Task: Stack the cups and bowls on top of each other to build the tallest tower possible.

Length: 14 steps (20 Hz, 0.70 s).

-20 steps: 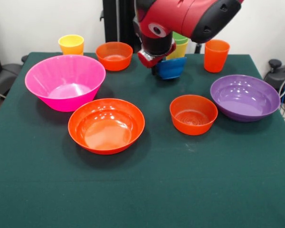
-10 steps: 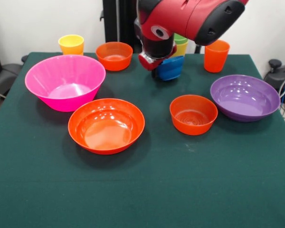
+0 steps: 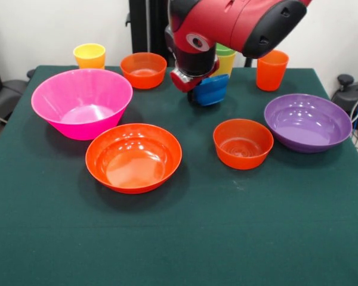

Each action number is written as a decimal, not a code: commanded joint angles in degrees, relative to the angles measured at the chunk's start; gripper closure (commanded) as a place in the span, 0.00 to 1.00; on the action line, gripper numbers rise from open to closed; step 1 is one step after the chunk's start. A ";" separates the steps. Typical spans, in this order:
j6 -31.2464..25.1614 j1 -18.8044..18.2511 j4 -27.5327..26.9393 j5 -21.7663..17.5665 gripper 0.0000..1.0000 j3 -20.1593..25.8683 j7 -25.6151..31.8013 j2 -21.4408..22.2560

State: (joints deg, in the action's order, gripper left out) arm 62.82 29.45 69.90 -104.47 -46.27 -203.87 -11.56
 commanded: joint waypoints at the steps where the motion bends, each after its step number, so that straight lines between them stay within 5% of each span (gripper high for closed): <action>1: -6.18 -2.32 -9.01 5.06 1.00 5.62 -15.73 -1.72; 14: -2.59 -1.05 -10.21 0.16 1.00 4.17 -14.14 -5.57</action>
State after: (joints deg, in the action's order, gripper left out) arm 62.85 28.11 67.66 -104.41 -47.68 -203.87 -12.46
